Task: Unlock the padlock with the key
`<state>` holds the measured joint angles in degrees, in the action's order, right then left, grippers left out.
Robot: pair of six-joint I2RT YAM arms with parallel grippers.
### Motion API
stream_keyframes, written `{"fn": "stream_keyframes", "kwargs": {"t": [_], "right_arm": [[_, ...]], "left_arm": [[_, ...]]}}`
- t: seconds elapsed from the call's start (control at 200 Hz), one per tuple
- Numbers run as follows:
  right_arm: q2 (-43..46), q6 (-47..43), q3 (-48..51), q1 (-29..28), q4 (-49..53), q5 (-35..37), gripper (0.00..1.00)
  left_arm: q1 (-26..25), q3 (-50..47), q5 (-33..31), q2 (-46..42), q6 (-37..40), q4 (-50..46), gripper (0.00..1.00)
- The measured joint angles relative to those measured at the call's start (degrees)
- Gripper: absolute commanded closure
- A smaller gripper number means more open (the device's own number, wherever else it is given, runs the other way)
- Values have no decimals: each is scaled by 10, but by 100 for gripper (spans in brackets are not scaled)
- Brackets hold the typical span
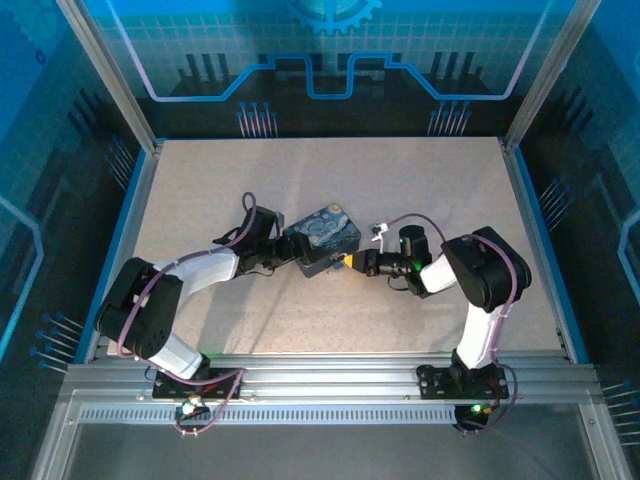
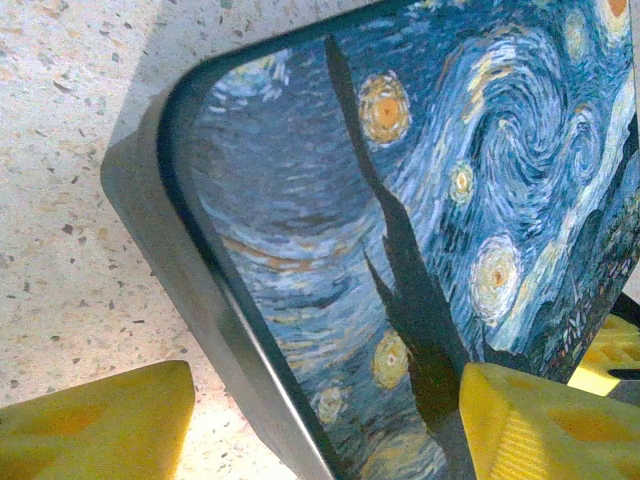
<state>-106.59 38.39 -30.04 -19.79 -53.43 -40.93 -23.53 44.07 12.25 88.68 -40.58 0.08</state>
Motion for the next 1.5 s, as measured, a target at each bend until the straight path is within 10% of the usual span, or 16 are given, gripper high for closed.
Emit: {"fn": "stream_keyframes", "kwargs": {"t": [0.58,1.06,1.501], "right_arm": [[246,-66,17,-7,237,23,100],[414,-122,-22,-108,595,93,100],[491,-98,25,-133,705,161,100]], "left_arm": [[2,-28,-31,-150,9,-60,1],[16,-103,-60,-318,48,-74,1],[17,-139,-60,-394,45,-103,1]]}}
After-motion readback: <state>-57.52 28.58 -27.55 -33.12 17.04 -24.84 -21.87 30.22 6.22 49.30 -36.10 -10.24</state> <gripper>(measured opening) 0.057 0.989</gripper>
